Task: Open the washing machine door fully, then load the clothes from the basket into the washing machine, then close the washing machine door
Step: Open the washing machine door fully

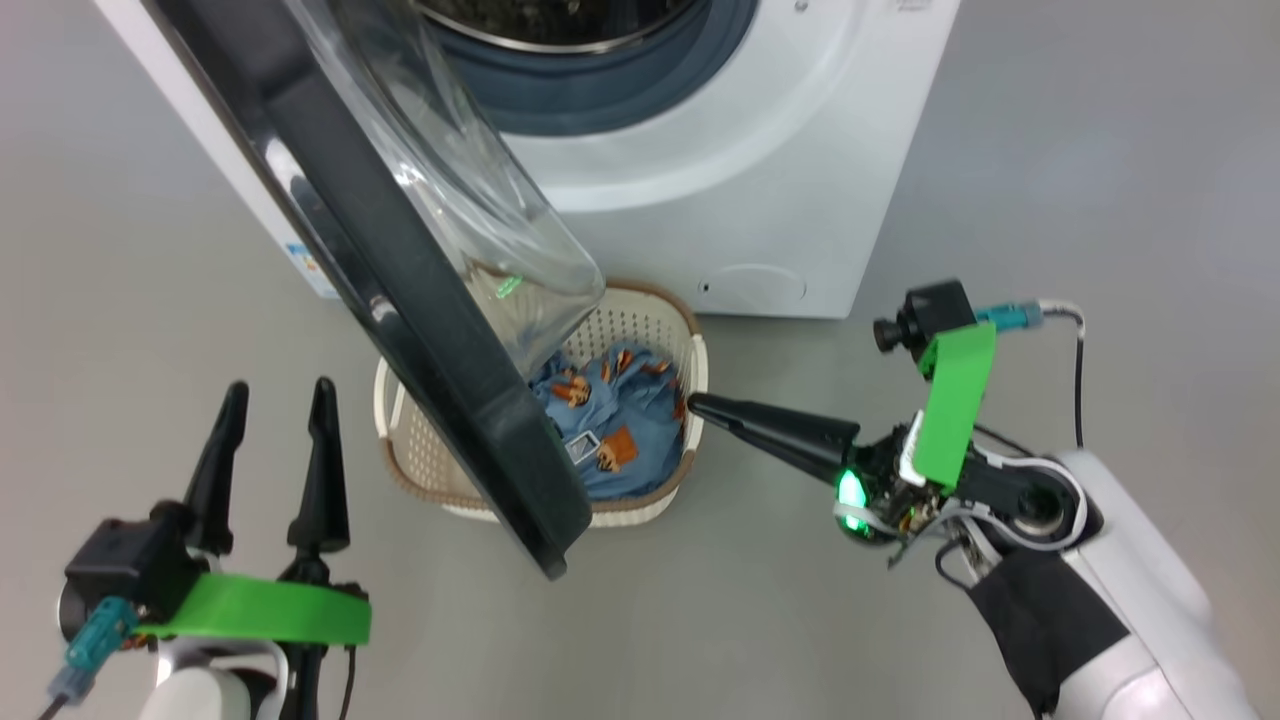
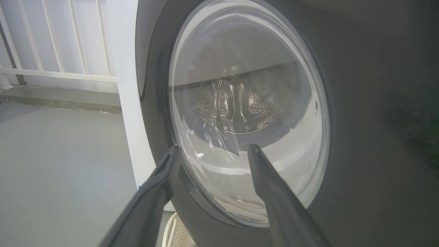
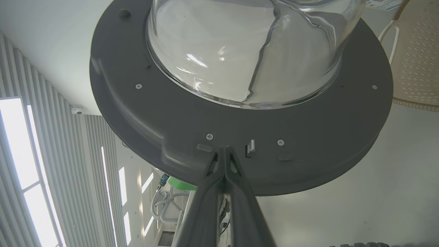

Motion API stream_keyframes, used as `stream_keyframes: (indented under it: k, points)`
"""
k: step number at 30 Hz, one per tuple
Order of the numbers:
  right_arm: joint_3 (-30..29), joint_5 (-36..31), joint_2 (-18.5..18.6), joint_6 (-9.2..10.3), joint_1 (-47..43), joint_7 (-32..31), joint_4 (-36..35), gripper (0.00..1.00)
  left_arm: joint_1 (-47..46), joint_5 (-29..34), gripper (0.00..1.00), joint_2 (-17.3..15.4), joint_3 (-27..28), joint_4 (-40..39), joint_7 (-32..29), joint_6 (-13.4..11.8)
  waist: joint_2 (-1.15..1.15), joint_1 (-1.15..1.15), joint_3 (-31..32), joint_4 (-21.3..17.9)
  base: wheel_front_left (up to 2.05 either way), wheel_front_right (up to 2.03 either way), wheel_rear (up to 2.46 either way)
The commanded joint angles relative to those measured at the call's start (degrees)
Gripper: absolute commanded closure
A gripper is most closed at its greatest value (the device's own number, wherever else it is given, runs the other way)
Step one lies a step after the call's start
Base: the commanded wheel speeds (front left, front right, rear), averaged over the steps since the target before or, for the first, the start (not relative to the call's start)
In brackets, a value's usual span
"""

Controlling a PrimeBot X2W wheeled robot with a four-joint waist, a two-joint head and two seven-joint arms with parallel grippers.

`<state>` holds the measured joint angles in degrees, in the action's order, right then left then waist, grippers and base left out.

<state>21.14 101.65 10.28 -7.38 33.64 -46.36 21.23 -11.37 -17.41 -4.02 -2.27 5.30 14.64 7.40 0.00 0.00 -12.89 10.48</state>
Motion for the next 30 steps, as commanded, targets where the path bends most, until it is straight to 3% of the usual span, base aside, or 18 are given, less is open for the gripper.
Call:
stream_keyframes:
  k: [1,11,12,13,14,19,24,30]
  points:
    - [0.01,1.47,-0.58,-0.11,-1.32,0.57,-1.87,1.00,0.29,0.57,0.00,-1.54,2.23,-1.17,0.36,0.09,0.00,0.00,1.93,-1.17,0.00,0.00,0.00]
    - [-0.55,2.66,-0.64,-0.11,-6.51,2.81,-3.51,1.00,4.40,0.33,0.00,-2.29,2.57,-1.41,0.36,0.09,0.00,0.00,6.59,-3.99,0.00,0.00,0.00]
    - [-0.74,2.39,-0.60,-0.11,-6.94,3.52,-3.62,0.89,4.71,0.33,0.00,-2.33,2.61,-1.45,0.36,0.09,0.00,0.00,6.96,-4.25,0.00,0.00,0.00]
    - [-0.88,1.94,-0.54,-0.11,-7.34,4.32,-3.79,0.55,5.01,0.33,0.00,-2.35,2.65,-1.48,0.36,0.09,0.00,0.00,7.29,-4.49,0.00,0.00,0.00]
    - [-1.18,1.36,-0.50,-0.11,-7.71,5.37,-4.17,0.00,5.28,0.32,0.00,-2.37,2.67,-1.50,0.36,0.09,0.00,0.00,7.48,-4.69,0.00,0.00,0.00]
    - [-4.13,-3.43,-0.80,-0.11,-9.62,13.37,-7.15,0.00,6.36,0.25,0.00,-2.58,3.08,-1.54,0.36,0.09,0.00,0.00,8.40,-5.75,0.00,0.00,0.00]
    - [-6.16,-14.16,-0.70,-0.11,-10.92,26.05,-10.03,0.00,6.92,0.37,0.00,-2.52,3.82,-1.72,0.36,0.09,0.00,0.00,8.58,-7.05,0.00,0.00,0.00]
    - [-4.49,-25.28,0.96,-0.11,-10.71,38.97,-11.22,0.00,6.84,0.32,0.00,-2.60,4.30,-2.02,0.36,0.09,0.00,0.00,7.75,-8.52,0.00,0.00,0.00]
